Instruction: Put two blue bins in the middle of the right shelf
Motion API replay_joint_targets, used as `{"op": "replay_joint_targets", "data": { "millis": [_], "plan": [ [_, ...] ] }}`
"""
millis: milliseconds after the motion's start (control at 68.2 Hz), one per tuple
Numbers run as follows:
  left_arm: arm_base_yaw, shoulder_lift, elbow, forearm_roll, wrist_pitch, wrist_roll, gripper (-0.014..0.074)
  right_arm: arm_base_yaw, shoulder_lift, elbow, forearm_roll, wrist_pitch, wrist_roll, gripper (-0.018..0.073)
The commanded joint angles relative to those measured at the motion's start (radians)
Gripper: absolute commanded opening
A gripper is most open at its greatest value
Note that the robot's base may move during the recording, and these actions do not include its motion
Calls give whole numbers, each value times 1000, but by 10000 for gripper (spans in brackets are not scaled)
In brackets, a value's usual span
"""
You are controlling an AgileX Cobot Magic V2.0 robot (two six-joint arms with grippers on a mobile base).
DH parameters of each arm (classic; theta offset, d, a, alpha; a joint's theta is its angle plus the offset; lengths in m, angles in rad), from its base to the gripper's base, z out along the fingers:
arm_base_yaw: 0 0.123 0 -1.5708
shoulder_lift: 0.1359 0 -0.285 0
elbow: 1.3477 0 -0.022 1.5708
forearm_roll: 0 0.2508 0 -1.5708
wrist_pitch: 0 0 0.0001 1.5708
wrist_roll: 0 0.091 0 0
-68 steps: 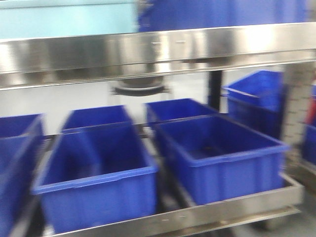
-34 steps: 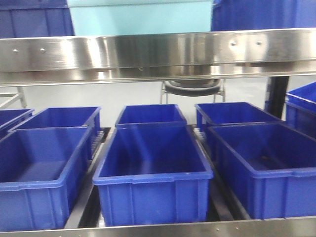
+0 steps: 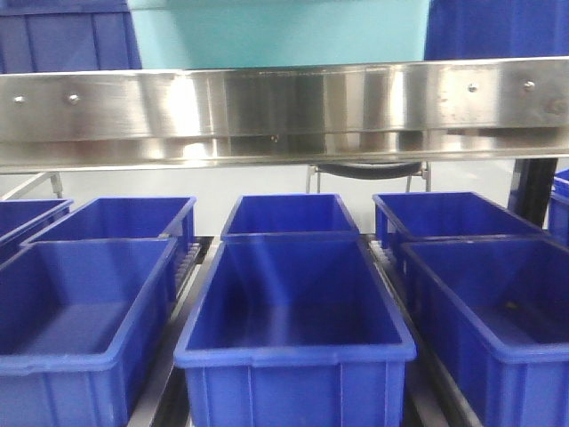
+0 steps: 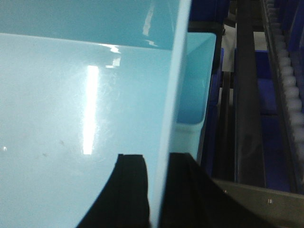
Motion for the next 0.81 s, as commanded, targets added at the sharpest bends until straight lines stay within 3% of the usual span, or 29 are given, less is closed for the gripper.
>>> {"op": "replay_joint_targets", "data": {
  "millis": [0, 792],
  "plan": [
    [-6, -9, -11, -25, -57, 10, -111, 2, -13, -12, 26, -51, -16, -153],
    [-6, -9, -11, -21, -57, 10, -111, 2, -11, -12, 26, -51, -16, -153]
  ]
}}
